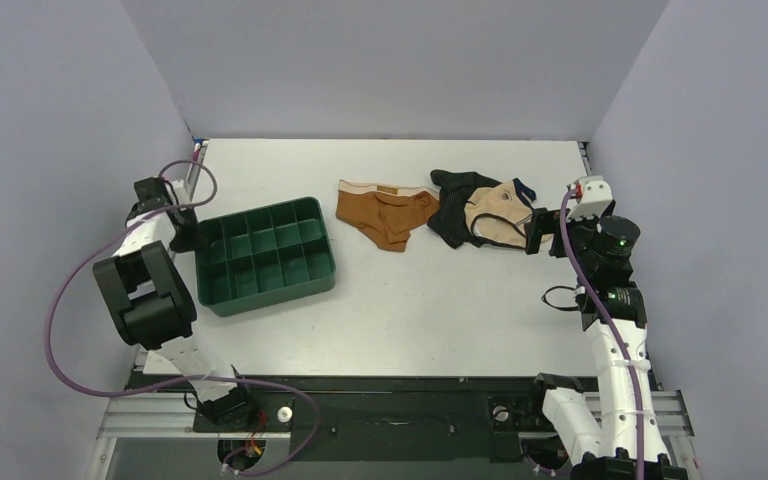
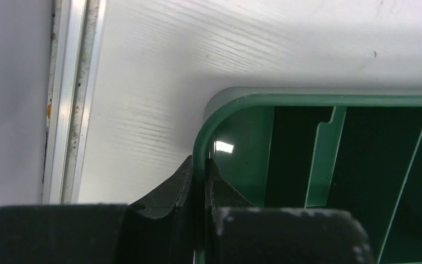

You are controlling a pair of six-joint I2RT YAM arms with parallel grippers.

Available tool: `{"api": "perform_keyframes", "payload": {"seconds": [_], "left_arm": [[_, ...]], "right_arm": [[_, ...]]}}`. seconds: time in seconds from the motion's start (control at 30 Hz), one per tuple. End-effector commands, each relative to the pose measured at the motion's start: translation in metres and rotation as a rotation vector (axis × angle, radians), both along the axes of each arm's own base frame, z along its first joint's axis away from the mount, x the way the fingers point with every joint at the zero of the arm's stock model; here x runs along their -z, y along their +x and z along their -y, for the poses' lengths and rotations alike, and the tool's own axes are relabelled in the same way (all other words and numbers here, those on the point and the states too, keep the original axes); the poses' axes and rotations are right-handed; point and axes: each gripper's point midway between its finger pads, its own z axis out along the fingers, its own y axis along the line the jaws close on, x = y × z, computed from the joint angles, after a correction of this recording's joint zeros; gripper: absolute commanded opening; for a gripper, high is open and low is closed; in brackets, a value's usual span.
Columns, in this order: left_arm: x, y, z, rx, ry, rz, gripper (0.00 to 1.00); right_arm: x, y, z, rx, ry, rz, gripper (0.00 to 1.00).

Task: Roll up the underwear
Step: Move the storage box to the center of the board.

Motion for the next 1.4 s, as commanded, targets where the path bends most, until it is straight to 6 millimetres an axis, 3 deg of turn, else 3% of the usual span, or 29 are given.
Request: {"api": "perform_keyframes", "payload": {"seconds": [0.0,0.17,0.37,0.6,0.8,1.17,1.37], "left_arm": [[-0.007,0.011,-0.027,-0.207,-0.066,0.095,0.00],[0.000,0.010,-0.025,-0.325,-0.167,0.127,0.00],[0.015,0.006,-0.003,-0.409,-0.305,0.109,0.04],[0.017,0.006,0.012,-0.403,-0.338,0.100,0.08],[0.011,0.012,0.013,-0.315,-0.290,0.084,0.08],[0.006,0.035,-0.017,-0.113,-0.111,-0.048,0.03],[0.018,0.048,-0.009,0.066,0.014,-0.135,0.01]], "right_arm": [[-0.005,0.003,-0.005,-0.030,-0.006,0.020,0.97],[-0.007,0.002,-0.007,-0.036,-0.008,0.022,0.97],[-0.007,0.002,-0.007,-0.035,-0.008,0.023,0.97],[-0.007,0.002,-0.006,-0.033,-0.011,0.025,0.97],[-0.007,0.001,-0.007,-0.038,-0.008,0.026,0.97],[-0.006,0.001,-0.008,-0.041,-0.007,0.023,0.97],[-0.003,0.003,-0.008,-0.041,-0.006,0.012,0.97]]}}
